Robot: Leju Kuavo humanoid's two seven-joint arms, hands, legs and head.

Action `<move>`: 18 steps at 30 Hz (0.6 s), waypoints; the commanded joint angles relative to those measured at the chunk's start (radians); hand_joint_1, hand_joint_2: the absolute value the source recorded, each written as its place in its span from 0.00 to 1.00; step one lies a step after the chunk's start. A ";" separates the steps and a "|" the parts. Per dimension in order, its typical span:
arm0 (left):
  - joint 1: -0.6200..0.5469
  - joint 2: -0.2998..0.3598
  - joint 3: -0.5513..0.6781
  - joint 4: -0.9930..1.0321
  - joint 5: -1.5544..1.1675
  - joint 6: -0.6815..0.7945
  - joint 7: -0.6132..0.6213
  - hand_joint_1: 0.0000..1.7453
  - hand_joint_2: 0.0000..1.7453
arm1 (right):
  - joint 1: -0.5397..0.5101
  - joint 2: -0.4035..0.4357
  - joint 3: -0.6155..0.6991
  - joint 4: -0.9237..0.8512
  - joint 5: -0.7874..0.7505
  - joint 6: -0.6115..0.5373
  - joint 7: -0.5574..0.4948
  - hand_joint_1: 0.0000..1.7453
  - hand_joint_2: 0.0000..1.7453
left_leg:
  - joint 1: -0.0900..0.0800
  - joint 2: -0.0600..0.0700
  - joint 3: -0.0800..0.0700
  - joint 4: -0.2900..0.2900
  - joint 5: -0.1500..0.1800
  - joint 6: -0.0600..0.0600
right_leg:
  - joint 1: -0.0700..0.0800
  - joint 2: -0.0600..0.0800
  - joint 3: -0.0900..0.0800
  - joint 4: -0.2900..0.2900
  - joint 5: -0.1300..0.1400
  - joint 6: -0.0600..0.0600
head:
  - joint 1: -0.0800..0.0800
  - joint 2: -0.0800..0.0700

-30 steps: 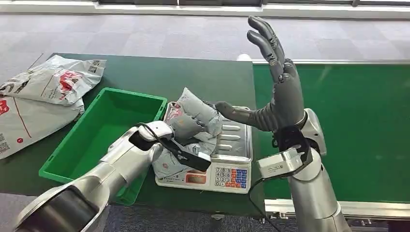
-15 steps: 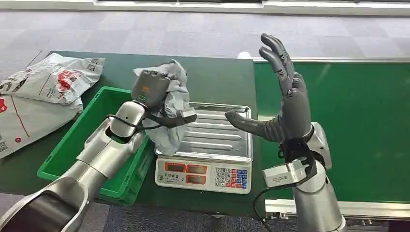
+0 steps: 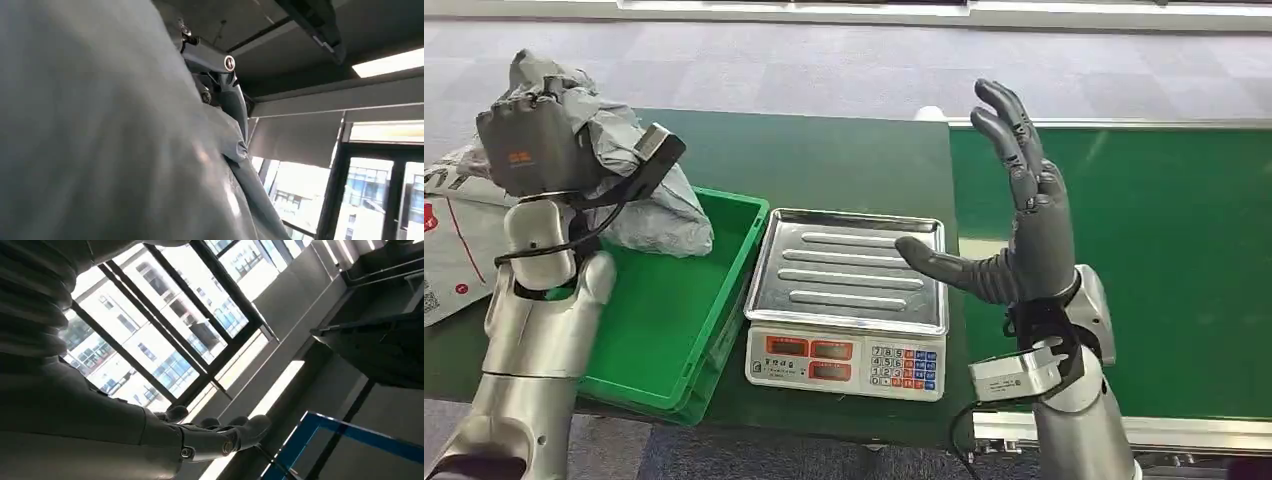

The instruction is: Moved the parcel from conveyor to table for the left to box.

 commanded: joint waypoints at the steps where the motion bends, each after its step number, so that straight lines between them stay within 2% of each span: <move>1: -0.010 0.062 0.004 0.116 -0.068 -0.018 0.051 0.00 1.00 | -0.029 0.018 -0.026 0.023 0.006 0.006 -0.001 0.00 1.00 | 0.000 0.002 0.002 -0.001 0.000 0.000 | 0.000 0.001 0.002 -0.001 0.000 0.000 | 0.000 0.000; 2: -0.012 0.053 0.010 0.132 -0.068 0.005 0.052 0.00 0.00 | -0.025 0.017 -0.028 0.021 0.006 0.005 -0.001 0.00 1.00 | 0.000 0.001 0.003 -0.002 0.000 0.000 | 0.000 0.001 0.003 -0.002 0.000 -0.001 | 0.000 0.000; 5: 0.008 0.003 0.091 0.106 -0.068 0.068 -0.025 0.00 0.00 | -0.006 0.001 -0.027 0.027 0.004 0.000 -0.003 0.00 1.00 | 0.000 -0.001 0.002 -0.001 0.000 0.000 | 0.000 -0.001 0.002 -0.001 0.000 0.000 | 0.000 0.000; 6: 0.011 0.021 0.072 0.096 -0.068 0.079 -0.009 0.00 0.00 | -0.006 0.000 -0.027 0.029 0.003 -0.001 -0.006 0.00 1.00 | 0.000 -0.001 0.003 -0.002 0.000 0.000 | 0.001 -0.001 0.003 -0.002 0.000 0.000 | 0.000 0.000; 10: 0.055 -0.005 0.146 0.030 -0.068 0.110 -0.066 0.00 0.00 | -0.014 -0.002 -0.022 0.040 0.000 -0.006 -0.011 0.00 1.00 | 0.000 0.001 0.001 0.000 0.000 0.000 | 0.000 0.001 0.001 -0.001 0.000 0.000 | 0.000 0.000; 13: 0.060 -0.007 0.158 0.028 -0.068 0.118 -0.080 0.00 0.00 | -0.017 0.000 -0.020 0.041 -0.001 -0.008 -0.011 0.00 1.00 | 0.000 0.001 0.005 -0.004 0.000 0.001 | 0.001 0.001 0.004 -0.005 0.001 0.000 | 0.000 0.000; 18: 0.057 -0.008 0.160 0.032 -0.068 0.119 -0.083 0.00 0.00 | -0.017 0.000 -0.018 0.040 -0.001 -0.008 -0.012 0.00 1.00 | 0.001 0.000 0.002 -0.001 0.000 0.000 | 0.001 0.000 0.001 -0.002 0.000 0.000 | 0.000 0.000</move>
